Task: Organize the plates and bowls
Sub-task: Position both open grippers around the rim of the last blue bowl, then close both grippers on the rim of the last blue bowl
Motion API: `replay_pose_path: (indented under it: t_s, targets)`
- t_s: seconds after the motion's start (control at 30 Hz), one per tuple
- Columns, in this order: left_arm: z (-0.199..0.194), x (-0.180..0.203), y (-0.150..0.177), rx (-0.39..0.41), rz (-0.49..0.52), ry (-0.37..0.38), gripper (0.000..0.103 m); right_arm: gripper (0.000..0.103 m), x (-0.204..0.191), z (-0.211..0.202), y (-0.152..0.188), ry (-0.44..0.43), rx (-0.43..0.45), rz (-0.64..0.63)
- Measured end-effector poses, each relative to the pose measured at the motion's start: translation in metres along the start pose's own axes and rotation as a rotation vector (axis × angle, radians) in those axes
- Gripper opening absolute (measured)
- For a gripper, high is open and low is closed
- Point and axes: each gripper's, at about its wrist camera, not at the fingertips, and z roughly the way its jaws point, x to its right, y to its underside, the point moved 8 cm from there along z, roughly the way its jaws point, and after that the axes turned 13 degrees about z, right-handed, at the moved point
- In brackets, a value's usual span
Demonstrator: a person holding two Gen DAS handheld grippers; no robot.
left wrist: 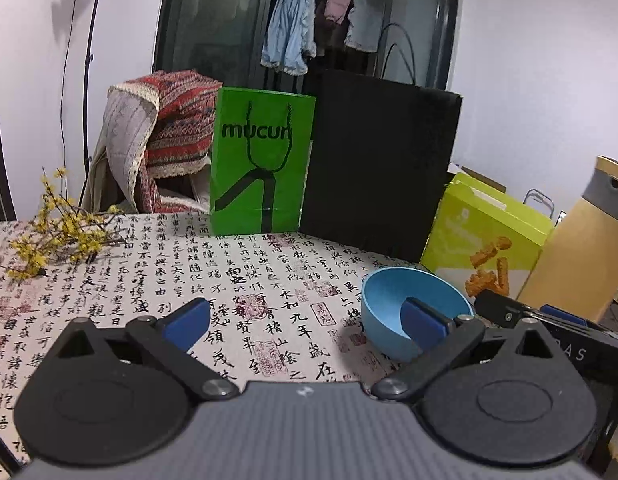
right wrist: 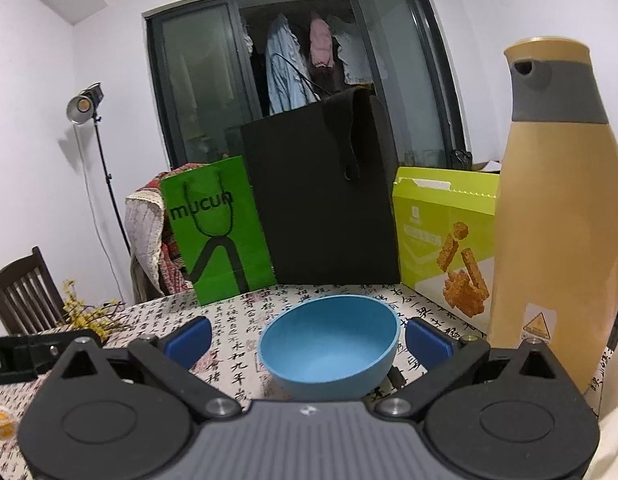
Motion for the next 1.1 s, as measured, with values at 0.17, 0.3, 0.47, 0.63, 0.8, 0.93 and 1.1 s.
replay_pose_path:
  t_s: [0.17,0.3,0.47,0.63,0.8,0.93,1.1]
  targets:
    - [0.025,0.006,-0.010,-0.024,0.004,-0.016,0.103,0.102,0.012,0.025,-0.011,0.038,-0.015,0.032]
    - [0.044,0.010,-0.018,-0.033,-0.019,-0.019,0.103,0.103,0.021,0.048,-0.020,0.064,-0.026,0.067]
    - [0.064,0.016,-0.023,-0.038,-0.055,-0.019,0.103,0.103,0.032,0.073,-0.024,0.085,-0.016,0.089]
    - [0.086,0.022,-0.025,-0.055,-0.054,-0.027,0.103,0.103,0.045,0.088,-0.020,0.100,-0.009,0.097]
    - [0.110,0.025,-0.019,-0.094,-0.054,-0.047,0.103,0.102,0.055,0.095,-0.018,0.111,0.014,0.082]
    - [0.126,0.030,-0.012,-0.120,-0.038,-0.060,0.103,0.101,0.059,0.101,-0.010,0.130,-0.006,0.066]
    - [0.139,0.037,-0.006,-0.139,-0.022,-0.074,0.103,0.098,0.063,0.106,-0.004,0.151,-0.025,0.059]
